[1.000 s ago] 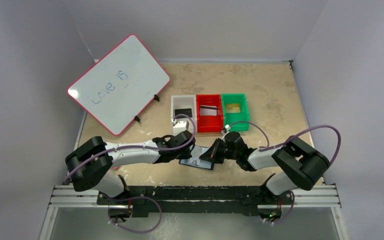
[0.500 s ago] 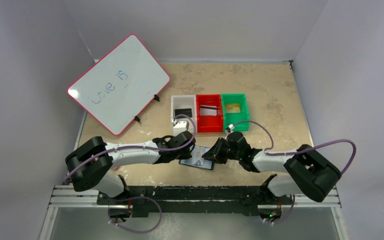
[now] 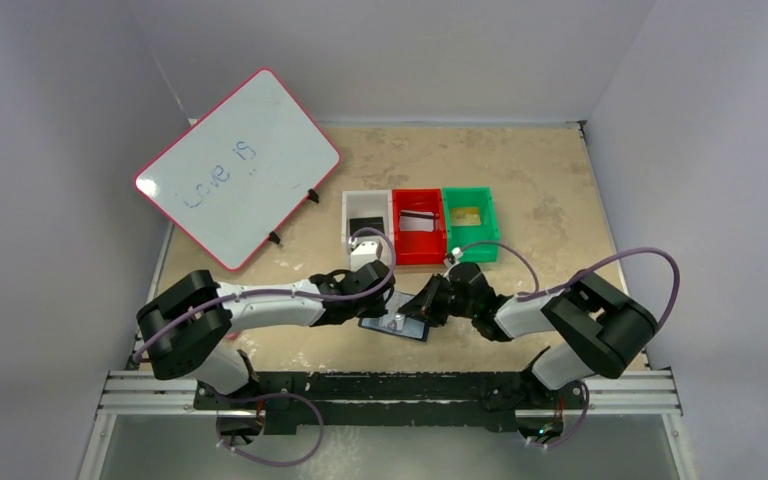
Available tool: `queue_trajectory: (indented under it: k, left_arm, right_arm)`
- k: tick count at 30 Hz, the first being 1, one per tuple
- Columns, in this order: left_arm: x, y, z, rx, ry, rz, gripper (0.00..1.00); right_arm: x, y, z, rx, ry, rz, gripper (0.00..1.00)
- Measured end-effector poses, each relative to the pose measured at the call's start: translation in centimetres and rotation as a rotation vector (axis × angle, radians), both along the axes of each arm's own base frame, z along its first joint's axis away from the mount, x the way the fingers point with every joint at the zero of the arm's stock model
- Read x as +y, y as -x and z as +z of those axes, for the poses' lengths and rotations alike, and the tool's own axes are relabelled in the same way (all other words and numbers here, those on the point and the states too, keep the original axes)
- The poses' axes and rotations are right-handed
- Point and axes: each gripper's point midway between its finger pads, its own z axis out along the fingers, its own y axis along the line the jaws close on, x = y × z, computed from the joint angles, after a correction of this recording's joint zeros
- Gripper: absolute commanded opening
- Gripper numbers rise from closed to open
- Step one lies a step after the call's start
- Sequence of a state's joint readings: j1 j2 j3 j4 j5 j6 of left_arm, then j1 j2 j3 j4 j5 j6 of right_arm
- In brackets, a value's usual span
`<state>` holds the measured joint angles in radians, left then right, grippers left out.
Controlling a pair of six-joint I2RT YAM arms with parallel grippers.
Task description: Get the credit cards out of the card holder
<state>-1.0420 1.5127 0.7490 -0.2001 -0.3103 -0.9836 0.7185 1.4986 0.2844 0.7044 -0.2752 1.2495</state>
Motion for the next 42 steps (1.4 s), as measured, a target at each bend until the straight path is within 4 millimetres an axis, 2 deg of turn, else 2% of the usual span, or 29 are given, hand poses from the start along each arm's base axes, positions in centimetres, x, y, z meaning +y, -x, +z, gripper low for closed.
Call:
queue_trajectory:
  k: [2,7,16,22,25,29,32,33,42]
  left_arm:
    - [0.0,0.0,0.0,0.000,0.000,0.001,0.13]
    - [0.1,-0.1,0.0,-0.003,-0.002,0.003,0.13]
    - [0.1,0.0,0.2,-0.003,-0.003,0.002,0.13]
    - [-0.2,0.5,0.2,0.019,0.008,-0.025,0.11]
    - [-0.4,0.8,0.2,0.034,0.015,-0.038,0.10]
    - [-0.5,1.0,0.1,0.042,0.018,-0.043,0.10]
    - [-0.4,1.1,0.0,0.042,0.019,-0.043,0.10]
    - [-0.3,1.1,0.0,0.041,0.022,-0.043,0.09]
    - [0.2,1.1,0.1,0.036,0.024,-0.017,0.08]
  right_arm:
    - [0.0,0.0,0.1,0.001,-0.006,-0.004,0.00]
    - [0.1,-0.2,1.5,-0.028,-0.043,-0.015,0.00]
    - [-0.7,0.3,1.6,-0.036,-0.041,-0.034,0.00]
    - [-1.3,1.0,1.5,-0.034,-0.056,-0.043,0.13]
    - [-1.3,1.0,1.4,-0.033,-0.055,-0.043,0.14]
    - [-1.2,0.9,0.8,-0.021,-0.046,-0.044,0.12]
    - [-1.0,0.7,0.5,-0.010,-0.054,-0.051,0.01]
    - [-0.9,0.7,0.6,-0.010,-0.063,-0.054,0.00]
    - [-0.8,0.6,1.4,-0.025,-0.088,-0.054,0.00]
